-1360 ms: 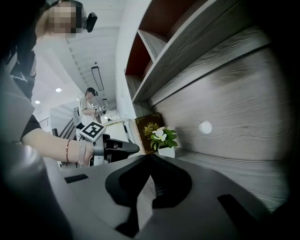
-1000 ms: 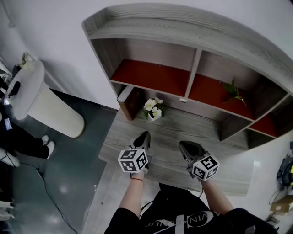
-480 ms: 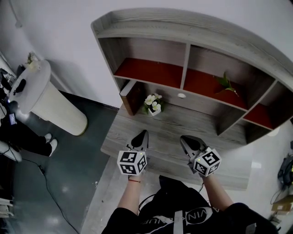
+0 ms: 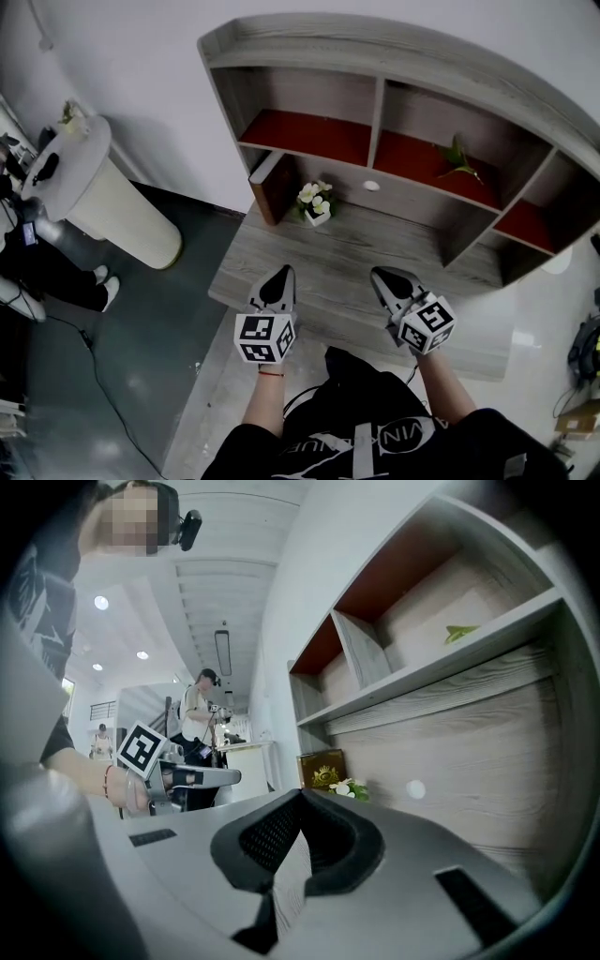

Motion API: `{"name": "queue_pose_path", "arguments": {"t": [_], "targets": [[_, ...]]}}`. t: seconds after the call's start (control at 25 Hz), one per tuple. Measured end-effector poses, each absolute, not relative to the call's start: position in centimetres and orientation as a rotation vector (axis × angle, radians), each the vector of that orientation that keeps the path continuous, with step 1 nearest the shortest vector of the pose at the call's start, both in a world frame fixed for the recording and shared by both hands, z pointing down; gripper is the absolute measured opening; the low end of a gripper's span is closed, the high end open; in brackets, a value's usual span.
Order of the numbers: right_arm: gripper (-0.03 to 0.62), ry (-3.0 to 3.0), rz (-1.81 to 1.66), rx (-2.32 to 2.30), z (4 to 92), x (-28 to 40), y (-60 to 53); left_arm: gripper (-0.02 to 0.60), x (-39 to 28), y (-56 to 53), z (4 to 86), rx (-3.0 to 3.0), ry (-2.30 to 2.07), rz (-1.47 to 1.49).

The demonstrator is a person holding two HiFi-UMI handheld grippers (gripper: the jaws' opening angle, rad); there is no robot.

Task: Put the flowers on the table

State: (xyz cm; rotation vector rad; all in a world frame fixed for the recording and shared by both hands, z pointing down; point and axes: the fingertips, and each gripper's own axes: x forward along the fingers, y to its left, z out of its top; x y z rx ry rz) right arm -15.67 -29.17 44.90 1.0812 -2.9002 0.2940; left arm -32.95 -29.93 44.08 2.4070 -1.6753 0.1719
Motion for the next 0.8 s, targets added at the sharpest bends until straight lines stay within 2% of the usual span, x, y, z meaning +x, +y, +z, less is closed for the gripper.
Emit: {"name": "queue_pose_path", "arguments": {"t": [0.8], "targets": [[0.009,-2.937,0.246,1.064,43.3,-15.5,-27.5,0.003,-36.9,-25.3,42.3,2.323,-1.859,0.088]]}}
